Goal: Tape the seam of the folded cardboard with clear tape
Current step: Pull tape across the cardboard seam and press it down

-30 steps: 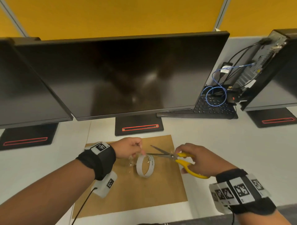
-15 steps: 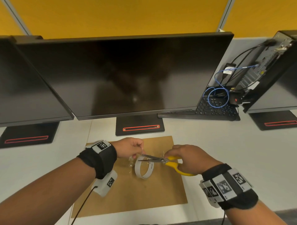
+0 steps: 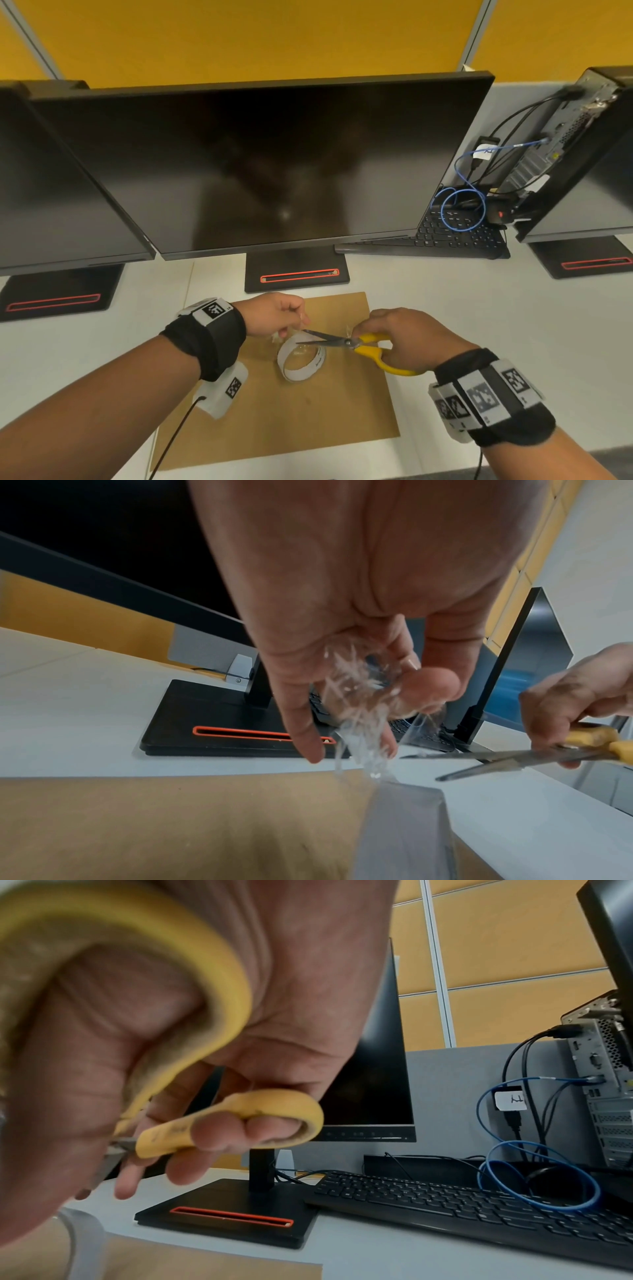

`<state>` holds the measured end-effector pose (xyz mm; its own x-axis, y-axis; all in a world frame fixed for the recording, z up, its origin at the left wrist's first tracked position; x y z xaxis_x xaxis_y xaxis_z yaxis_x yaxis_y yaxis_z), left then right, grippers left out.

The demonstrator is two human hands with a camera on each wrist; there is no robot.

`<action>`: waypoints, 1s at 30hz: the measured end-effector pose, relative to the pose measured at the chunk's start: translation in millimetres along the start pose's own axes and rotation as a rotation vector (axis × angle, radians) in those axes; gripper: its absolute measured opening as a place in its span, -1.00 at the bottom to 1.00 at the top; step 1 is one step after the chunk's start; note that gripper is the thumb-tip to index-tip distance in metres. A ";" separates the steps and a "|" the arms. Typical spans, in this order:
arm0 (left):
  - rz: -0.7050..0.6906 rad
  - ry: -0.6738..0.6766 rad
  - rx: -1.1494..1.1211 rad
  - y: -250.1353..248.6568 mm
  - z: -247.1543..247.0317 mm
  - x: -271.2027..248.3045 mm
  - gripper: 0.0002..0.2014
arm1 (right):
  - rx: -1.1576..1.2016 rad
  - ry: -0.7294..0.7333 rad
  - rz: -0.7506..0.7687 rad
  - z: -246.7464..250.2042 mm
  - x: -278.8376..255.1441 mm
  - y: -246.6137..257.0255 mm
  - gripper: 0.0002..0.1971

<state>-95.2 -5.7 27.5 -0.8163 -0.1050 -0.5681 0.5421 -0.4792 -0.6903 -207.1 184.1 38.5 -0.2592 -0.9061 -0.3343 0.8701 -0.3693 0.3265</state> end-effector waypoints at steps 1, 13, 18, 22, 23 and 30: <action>0.001 0.002 0.009 -0.9 -0.1 0.2 -0.87 | 0.000 0.008 0.004 -0.4 2.0 2.4 -0.68; 0.017 0.001 0.097 -2.7 0.4 0.3 -0.77 | -0.070 0.016 0.034 0.2 22.1 22.8 -0.55; 0.015 -0.008 0.093 -1.9 -1.7 -0.4 -0.77 | -0.038 0.014 0.031 -5.9 21.6 23.4 -0.59; 0.005 -0.011 0.105 2.8 -0.9 1.1 -0.80 | 0.015 0.009 0.032 -9.6 21.6 19.7 -0.61; 0.004 -0.014 0.105 4.9 -0.4 1.8 -0.81 | 0.023 0.002 0.034 -10.5 21.5 19.2 -0.61; -0.005 -0.023 0.055 10.8 -2.4 1.1 -0.81 | 0.049 -0.036 0.024 -20.6 24.9 20.5 -0.61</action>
<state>-89.8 -8.9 18.4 -0.8240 -0.1224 -0.5532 0.5263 -0.5272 -0.6672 -187.1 158.2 18.7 -0.2541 -0.9212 -0.2946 0.8548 -0.3564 0.3773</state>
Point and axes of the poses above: each hand's wrist, its own x-axis towards the middle knuckle, its own z-axis out of the back of the hand, y = z × x, the point moved 4 cm from there along x, towards the middle knuckle, and after that the axes turned 3 degrees about -x, right-handed, at the moved point
